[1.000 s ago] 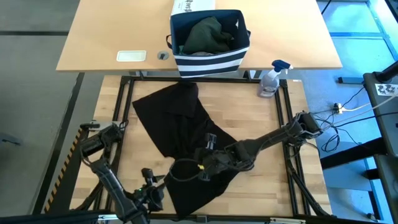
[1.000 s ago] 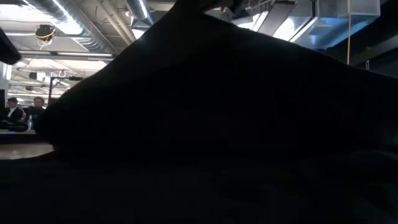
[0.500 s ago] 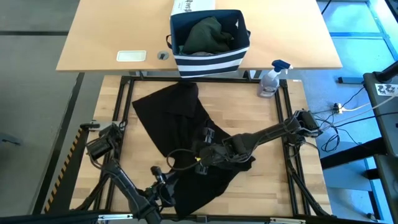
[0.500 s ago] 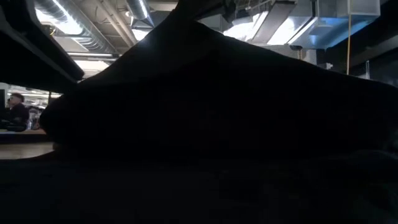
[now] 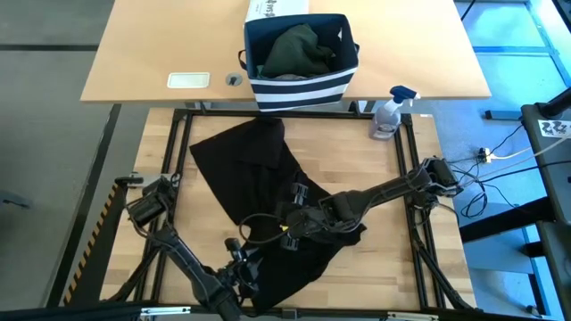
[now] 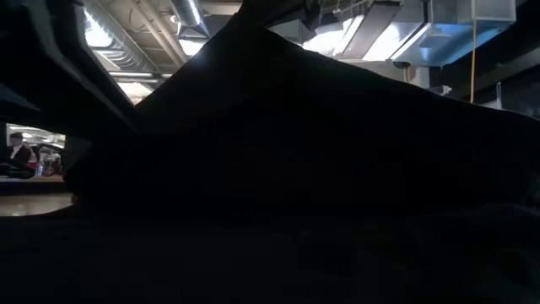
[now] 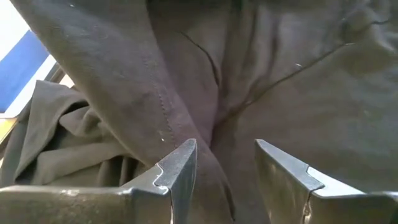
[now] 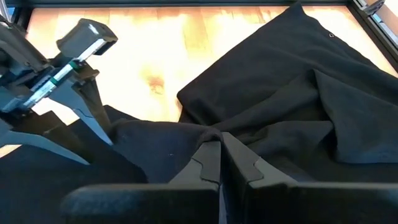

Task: Fold Laundry from Bin
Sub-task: Fold the black shirt

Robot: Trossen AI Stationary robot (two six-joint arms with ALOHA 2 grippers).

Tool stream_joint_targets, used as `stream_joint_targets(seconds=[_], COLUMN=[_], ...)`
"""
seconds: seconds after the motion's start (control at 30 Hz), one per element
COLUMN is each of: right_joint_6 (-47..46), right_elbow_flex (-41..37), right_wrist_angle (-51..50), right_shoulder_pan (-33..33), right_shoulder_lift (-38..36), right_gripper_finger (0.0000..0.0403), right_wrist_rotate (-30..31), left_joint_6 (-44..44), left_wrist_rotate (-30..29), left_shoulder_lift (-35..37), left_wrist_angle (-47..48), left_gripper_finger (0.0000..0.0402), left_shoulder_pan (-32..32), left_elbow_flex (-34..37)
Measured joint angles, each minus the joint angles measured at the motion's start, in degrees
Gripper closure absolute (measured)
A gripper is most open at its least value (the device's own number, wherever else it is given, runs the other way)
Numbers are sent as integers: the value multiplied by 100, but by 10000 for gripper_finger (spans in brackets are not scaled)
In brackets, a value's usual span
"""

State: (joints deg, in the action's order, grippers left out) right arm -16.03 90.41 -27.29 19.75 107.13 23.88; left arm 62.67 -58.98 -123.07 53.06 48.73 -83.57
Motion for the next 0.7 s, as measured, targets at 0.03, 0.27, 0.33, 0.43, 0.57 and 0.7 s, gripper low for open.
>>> stream_joint_targets(seconds=[0.03, 0.27, 0.33, 0.43, 0.57, 0.7], right_joint_6=[-2, 0, 0, 1, 2, 2], right_elbow_flex=[0, 0, 0, 0, 0, 0], right_wrist_angle=[-2, -35, -35, -35, -33, -28], right_shoulder_pan=[0, 2, 2, 2, 2, 2], right_shoulder_lift=[0, 0, -1, 0, 0, -2], right_gripper_finger=[403, 403, 403, 403, 403, 403], right_wrist_rotate=[0, -57, -59, -60, -105, -156], left_joint_6=[0, 48, 221, 618, 1198, 1611], left_wrist_rotate=[8, 471, 512, 594, 623, 721], left_shoulder_lift=[0, -4, -4, -7, -7, -7], left_wrist_angle=[5, 488, 791, 1470, 2438, 3009], left_gripper_finger=[247, 248, 248, 248, 248, 248], left_shoulder_pan=[-31, -212, -195, -126, -44, -7], left_elbow_flex=[0, 0, 0, -105, -246, -273])
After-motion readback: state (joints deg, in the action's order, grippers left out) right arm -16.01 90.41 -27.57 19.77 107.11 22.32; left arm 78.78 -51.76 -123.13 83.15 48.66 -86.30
